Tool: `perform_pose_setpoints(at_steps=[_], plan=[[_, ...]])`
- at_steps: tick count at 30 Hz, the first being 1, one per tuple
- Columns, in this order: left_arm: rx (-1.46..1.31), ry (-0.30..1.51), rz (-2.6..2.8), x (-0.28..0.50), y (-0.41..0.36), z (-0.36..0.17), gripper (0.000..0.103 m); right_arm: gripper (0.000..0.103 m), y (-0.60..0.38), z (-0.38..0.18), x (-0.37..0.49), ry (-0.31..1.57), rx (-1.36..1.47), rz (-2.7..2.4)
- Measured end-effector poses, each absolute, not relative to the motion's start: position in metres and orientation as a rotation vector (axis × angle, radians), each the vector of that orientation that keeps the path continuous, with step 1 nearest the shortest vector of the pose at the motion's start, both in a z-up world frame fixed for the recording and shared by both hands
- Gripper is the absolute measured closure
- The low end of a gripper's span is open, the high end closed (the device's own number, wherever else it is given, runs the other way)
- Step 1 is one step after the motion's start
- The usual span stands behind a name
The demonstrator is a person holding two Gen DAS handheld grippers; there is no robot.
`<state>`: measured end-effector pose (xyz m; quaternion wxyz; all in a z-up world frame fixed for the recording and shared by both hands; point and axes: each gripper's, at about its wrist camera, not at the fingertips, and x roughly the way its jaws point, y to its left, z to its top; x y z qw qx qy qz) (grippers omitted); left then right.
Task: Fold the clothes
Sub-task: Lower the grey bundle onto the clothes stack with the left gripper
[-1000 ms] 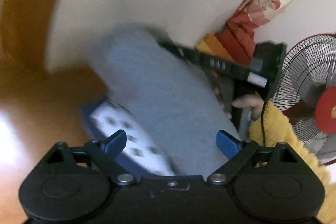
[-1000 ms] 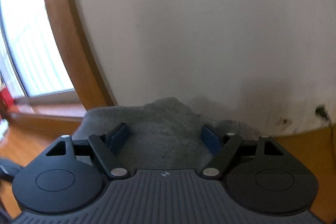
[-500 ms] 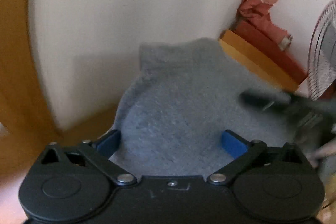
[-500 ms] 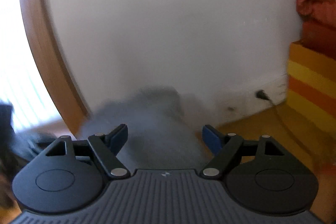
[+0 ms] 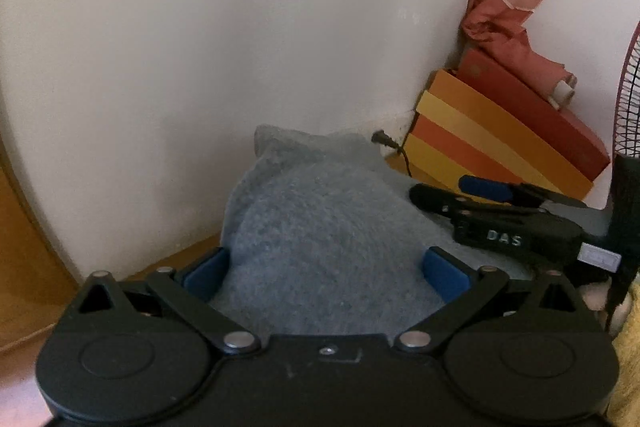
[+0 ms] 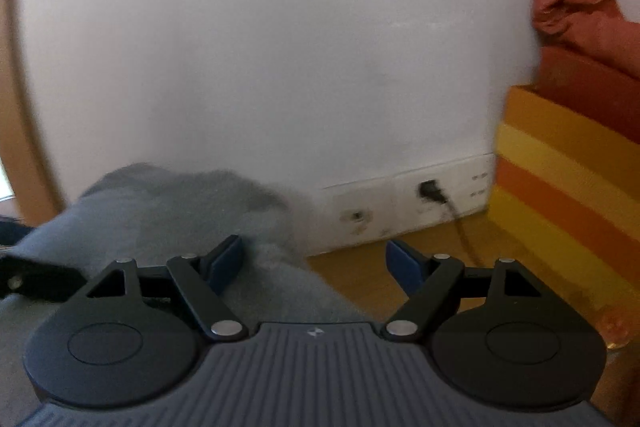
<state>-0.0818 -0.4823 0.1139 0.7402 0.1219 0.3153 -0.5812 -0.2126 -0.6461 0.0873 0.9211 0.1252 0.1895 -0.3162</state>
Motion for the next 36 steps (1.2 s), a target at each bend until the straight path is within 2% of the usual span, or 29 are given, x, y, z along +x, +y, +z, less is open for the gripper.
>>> perform_pose_setpoints(at_steps=[7,15,21,27,36], plan=[[0.257,0.612,-1.283,-0.088,-0.453,0.108,0.0,0.022,-0.631,0.091,-0.249,0.315,0.373,-0.61],[0.236,0.645,-1.271,-0.084,-0.439,0.113,0.0,0.022,-0.559,0.133,-0.301,0.187,0.319,-0.497],[0.273,0.587,-1.281,-0.092,-0.419,0.125,0.0,0.023,-0.528,0.096,-0.282,0.364,0.281,-0.513],[0.285,0.57,-1.293,-0.094,-0.384,0.134,0.0,0.022,-0.526,0.103,-0.292,0.278,0.363,-0.549],[0.321,0.633,-1.288,-0.077,-0.351,0.113,0.0,0.021,-0.497,0.113,-0.299,0.291,0.281,-0.599]])
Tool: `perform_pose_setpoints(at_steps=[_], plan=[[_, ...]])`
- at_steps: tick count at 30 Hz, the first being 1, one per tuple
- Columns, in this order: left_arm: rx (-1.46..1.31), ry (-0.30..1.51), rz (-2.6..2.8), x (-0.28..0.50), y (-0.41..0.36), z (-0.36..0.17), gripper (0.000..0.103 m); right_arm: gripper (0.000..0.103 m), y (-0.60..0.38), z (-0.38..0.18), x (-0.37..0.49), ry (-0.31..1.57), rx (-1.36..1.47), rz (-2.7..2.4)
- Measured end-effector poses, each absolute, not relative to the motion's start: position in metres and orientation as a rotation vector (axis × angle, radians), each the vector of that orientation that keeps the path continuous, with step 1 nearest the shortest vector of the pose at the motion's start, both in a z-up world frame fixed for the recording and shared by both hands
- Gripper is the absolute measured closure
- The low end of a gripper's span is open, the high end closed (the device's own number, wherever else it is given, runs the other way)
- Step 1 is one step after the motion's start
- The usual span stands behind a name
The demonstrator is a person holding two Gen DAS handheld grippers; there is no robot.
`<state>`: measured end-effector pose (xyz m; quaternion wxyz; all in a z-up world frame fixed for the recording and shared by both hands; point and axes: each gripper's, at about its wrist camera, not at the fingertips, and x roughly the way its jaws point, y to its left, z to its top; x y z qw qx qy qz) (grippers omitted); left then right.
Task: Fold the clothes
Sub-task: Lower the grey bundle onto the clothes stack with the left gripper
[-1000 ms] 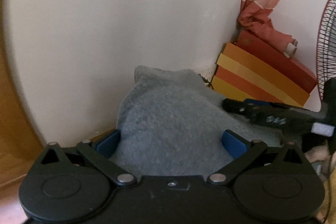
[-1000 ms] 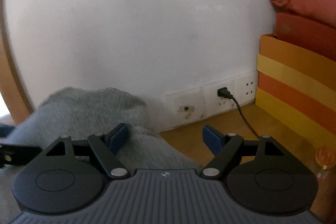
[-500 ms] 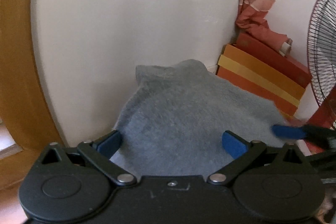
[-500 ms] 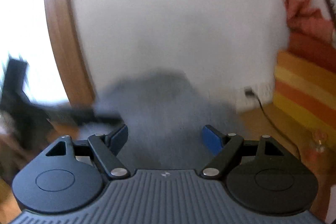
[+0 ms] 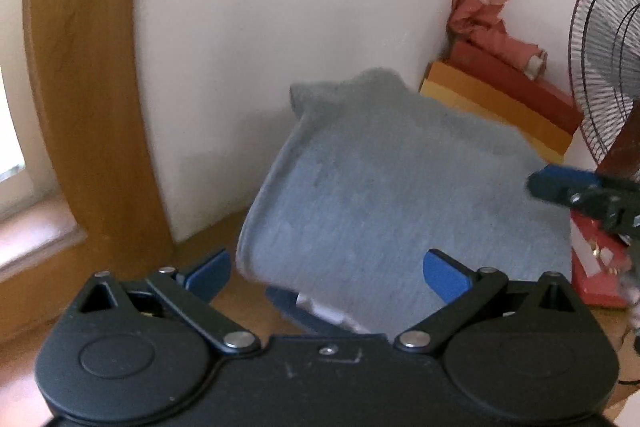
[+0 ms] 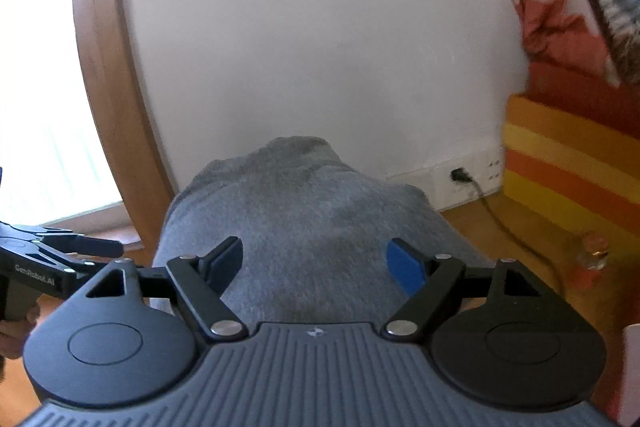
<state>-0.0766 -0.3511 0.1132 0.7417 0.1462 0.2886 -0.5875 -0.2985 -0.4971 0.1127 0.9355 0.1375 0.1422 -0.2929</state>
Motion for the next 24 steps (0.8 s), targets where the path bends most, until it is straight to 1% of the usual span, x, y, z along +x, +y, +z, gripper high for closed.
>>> perform_pose_setpoints(at_steps=[5,9,12,16,21,23,24], plan=[[0.3,0.646,-1.377,-0.064,-0.345,0.103,0.0,0.02,-0.475,0.121,-0.328,0.271,0.268,-0.688],[0.316,0.66,-1.429,-0.066,-0.364,0.097,0.0,0.019,-0.45,0.121,-0.332,0.285,0.249,-0.737],[0.301,0.68,-1.465,-0.068,-0.378,0.093,0.0,0.018,-0.444,0.109,-0.329,0.307,0.276,-0.759],[0.279,0.688,-1.481,-0.067,-0.39,0.091,0.0,0.018,-0.473,0.09,-0.332,0.271,0.417,-0.813],[0.264,0.688,-1.48,-0.066,-0.401,0.099,0.0,0.018,-0.527,0.079,-0.325,0.189,0.615,-0.775],[0.261,0.689,-1.455,-0.065,-0.394,0.102,0.0,0.018,-0.545,0.075,-0.315,0.19,0.649,-0.783],[0.263,0.696,-1.426,-0.064,-0.385,0.102,0.0,0.02,-0.551,0.072,-0.311,0.188,0.667,-0.789]])
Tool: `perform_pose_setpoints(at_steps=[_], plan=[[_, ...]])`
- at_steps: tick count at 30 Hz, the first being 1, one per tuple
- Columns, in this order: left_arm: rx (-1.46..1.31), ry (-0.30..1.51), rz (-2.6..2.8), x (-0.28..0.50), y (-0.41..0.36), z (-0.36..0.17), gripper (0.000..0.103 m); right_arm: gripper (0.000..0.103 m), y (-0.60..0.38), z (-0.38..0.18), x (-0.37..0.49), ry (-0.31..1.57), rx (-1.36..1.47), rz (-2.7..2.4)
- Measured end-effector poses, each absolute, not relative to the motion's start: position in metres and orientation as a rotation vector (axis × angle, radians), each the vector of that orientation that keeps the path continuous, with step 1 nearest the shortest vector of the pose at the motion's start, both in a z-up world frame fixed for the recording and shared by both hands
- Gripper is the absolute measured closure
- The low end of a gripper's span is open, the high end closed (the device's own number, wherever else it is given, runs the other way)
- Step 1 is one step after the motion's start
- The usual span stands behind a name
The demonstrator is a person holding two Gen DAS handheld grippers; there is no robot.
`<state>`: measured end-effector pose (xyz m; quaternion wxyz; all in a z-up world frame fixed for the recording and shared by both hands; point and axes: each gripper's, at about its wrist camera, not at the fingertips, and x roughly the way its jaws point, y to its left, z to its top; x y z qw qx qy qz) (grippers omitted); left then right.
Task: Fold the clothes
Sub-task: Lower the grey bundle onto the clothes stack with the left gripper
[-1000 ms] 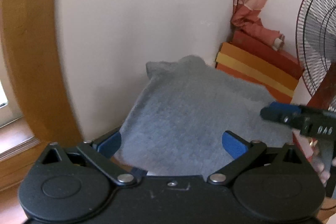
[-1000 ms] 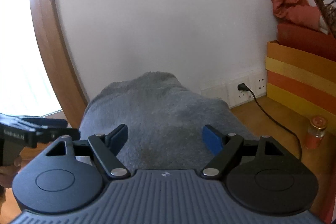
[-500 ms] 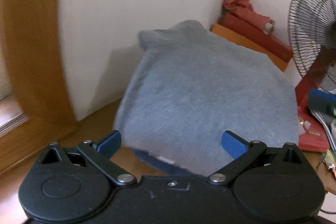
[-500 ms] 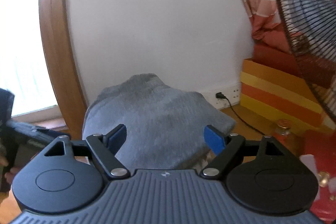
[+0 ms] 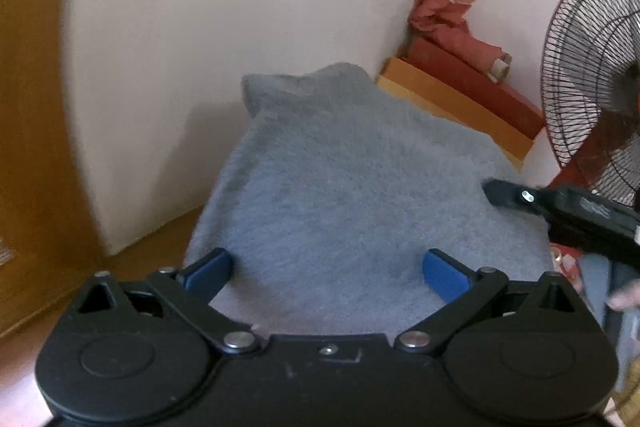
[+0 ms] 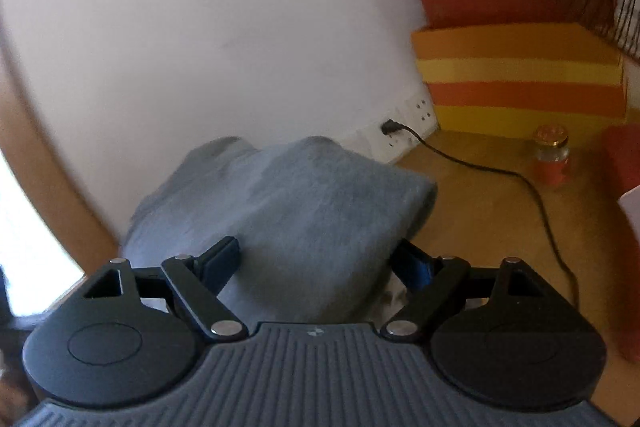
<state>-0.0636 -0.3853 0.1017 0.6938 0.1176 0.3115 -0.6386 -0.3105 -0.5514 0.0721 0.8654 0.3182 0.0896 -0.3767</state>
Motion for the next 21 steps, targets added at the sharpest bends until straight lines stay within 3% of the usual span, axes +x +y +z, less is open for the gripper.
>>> perform_pose_setpoints(at_steps=[4,7,9,12,13,16,21], plan=[[0.255,0.818,-1.394,-0.053,-0.358,0.082,0.0,0.048,-0.567,0.064,-0.307,0.16,0.711,-0.794],[0.271,0.856,-1.392,-0.052,-0.368,0.059,0.002,0.055,-0.578,0.059,-0.313,0.133,0.766,-0.776],[0.235,0.847,-1.43,-0.051,-0.385,0.054,0.003,0.059,-0.585,0.057,-0.317,0.114,0.799,-0.755],[0.289,0.73,-1.474,-0.061,-0.406,0.072,0.004,0.085,-0.582,0.068,-0.325,0.04,0.777,-0.742],[0.31,0.658,-1.491,-0.066,-0.41,0.081,0.004,0.089,-0.58,0.075,-0.328,0.011,0.758,-0.746],[0.316,0.555,-1.518,-0.071,-0.429,0.104,0.004,0.089,-0.576,0.096,-0.333,-0.006,0.651,-0.786],[0.358,0.724,-1.543,-0.064,-0.454,0.084,0.002,0.087,-0.586,0.082,-0.303,0.208,0.514,-0.864]])
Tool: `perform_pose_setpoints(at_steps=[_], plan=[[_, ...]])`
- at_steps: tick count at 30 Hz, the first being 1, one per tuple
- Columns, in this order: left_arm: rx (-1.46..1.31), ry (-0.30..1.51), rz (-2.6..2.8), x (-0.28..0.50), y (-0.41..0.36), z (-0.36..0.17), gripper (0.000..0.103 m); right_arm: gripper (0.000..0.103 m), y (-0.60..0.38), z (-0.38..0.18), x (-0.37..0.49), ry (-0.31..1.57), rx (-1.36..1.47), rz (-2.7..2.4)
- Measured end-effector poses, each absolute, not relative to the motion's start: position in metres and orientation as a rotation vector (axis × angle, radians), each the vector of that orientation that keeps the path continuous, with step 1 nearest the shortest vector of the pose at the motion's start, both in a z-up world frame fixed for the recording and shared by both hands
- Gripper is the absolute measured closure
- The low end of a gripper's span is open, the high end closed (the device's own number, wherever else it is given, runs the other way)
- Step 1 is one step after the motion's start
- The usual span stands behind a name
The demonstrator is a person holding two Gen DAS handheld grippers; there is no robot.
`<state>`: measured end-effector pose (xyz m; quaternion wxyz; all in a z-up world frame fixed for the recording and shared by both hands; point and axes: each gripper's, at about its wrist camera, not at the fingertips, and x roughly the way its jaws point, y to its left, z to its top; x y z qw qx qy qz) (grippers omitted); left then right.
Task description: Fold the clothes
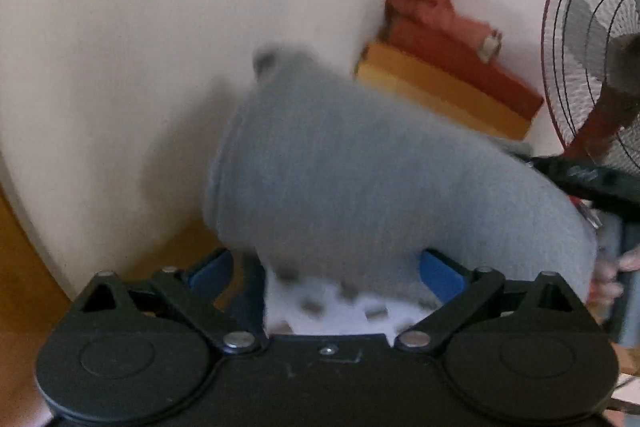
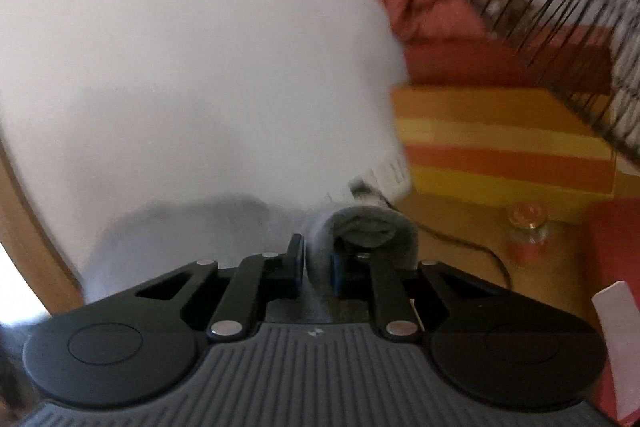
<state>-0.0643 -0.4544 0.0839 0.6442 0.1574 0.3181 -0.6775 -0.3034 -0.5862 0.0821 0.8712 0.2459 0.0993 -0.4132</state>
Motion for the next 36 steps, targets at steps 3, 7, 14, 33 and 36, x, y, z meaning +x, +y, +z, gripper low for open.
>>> perform_pose_setpoints(at_steps=[3,7,14,33,36], plan=[[0.441,0.798,-1.512,-0.073,-0.449,0.058,0.005,0.087,-0.582,0.061,-0.287,0.273,0.453,-0.876],[0.479,0.772,-1.535,-0.087,-0.425,0.052,0.006,0.081,-0.577,0.063,-0.294,0.25,0.465,-0.872],[0.391,0.503,-1.625,-0.098,-0.397,0.125,0.002,0.06,-0.543,0.101,-0.309,0.161,0.388,-0.881],[0.467,0.449,-1.634,-0.097,-0.471,0.114,0.0,0.045,-0.57,0.088,-0.302,0.321,0.411,-0.949],[0.457,0.453,-1.629,-0.096,-0.466,0.112,0.0,0.043,-0.529,0.098,-0.316,0.271,0.395,-0.959]])
